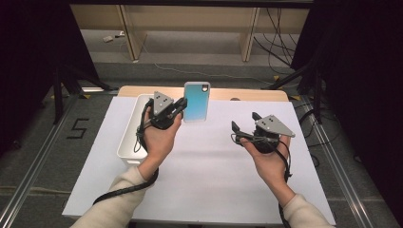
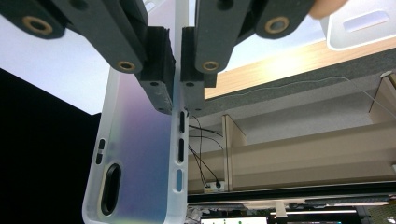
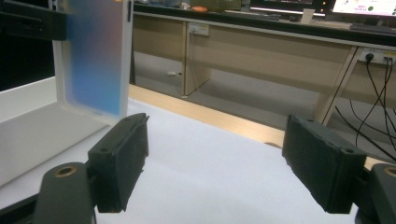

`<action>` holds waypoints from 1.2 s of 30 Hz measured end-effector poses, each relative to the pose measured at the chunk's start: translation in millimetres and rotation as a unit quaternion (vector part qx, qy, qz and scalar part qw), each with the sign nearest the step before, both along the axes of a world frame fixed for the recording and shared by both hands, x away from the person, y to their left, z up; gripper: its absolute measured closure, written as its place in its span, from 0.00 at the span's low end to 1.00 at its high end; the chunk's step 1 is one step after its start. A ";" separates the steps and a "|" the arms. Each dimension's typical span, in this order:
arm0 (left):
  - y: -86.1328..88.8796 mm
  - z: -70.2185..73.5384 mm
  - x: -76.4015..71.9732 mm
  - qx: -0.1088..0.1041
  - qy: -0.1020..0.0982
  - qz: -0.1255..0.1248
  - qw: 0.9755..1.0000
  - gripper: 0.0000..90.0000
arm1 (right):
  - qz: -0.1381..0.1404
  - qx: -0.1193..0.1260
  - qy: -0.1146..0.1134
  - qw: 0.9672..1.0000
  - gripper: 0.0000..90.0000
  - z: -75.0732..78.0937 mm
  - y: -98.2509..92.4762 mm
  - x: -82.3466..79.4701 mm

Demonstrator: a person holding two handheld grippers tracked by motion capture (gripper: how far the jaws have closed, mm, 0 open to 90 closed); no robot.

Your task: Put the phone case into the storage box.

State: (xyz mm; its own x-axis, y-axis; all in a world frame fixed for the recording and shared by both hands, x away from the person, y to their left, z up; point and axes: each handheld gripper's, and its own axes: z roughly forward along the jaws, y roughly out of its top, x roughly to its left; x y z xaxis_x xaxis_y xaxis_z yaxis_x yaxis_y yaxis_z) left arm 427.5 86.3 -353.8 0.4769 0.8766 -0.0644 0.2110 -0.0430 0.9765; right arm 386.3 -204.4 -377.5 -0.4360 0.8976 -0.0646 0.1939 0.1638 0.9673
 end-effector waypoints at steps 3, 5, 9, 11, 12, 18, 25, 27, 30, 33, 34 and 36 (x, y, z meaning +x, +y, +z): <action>1.1 1.1 -0.3 -0.001 0.000 0.000 1.000 0.94 | 0.002 0.000 -0.004 1.000 0.25 -1.0 -3.1 -1.3; 2.0 1.7 -0.3 0.000 0.000 0.000 1.000 0.94 | 0.001 0.002 -0.002 1.000 0.25 -1.2 -5.2 -2.3; 3.9 2.2 -0.7 -0.004 0.000 0.001 1.000 0.94 | -0.001 0.001 0.006 1.000 0.24 -0.6 -8.6 -4.6; 4.8 2.1 -0.7 -0.005 0.000 0.002 1.000 0.94 | -0.003 -0.001 -0.001 1.000 0.24 -0.8 -11.0 -4.9; 5.7 2.1 -0.6 -0.006 0.001 0.002 1.000 0.94 | -0.007 0.000 -0.006 1.000 0.24 -1.3 -11.6 -5.0; 9.1 3.2 -1.2 -0.006 0.000 0.004 1.000 0.94 | -0.009 0.002 0.005 1.000 0.23 -3.2 -16.4 -8.4; 14.2 4.5 -1.0 -0.008 -0.001 0.007 1.000 0.94 | -0.013 0.000 0.001 1.000 0.23 -4.4 -20.8 -9.8; 15.8 5.1 -1.3 -0.008 -0.001 0.008 1.000 0.94 | -0.013 -0.002 0.001 1.000 0.23 -4.5 -22.2 -10.8; 18.5 5.8 -0.9 -0.010 0.000 0.009 1.000 0.94 | -0.013 0.002 0.000 1.000 0.23 -5.3 -23.0 -12.2; 21.9 6.5 -0.4 -0.010 0.001 0.011 1.000 0.94 | -0.010 0.002 -0.004 1.000 0.23 -5.6 -24.0 -13.2; 23.0 6.6 -0.3 -0.012 0.001 0.012 1.000 0.94 | -0.012 0.000 -0.005 1.000 0.23 -5.4 -24.6 -13.6; 24.4 6.8 -0.2 -0.011 0.000 0.012 1.000 0.94 | -0.012 -0.001 -0.007 1.000 0.23 -5.5 -24.9 -14.6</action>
State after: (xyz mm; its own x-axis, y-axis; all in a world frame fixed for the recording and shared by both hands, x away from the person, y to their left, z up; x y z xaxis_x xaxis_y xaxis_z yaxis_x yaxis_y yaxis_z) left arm 427.3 110.8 -347.0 0.4551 0.8864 -0.0845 0.2124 -0.0159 0.9771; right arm 371.7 -229.3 -383.0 -0.4135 0.9077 -0.0714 0.1848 0.1604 0.9696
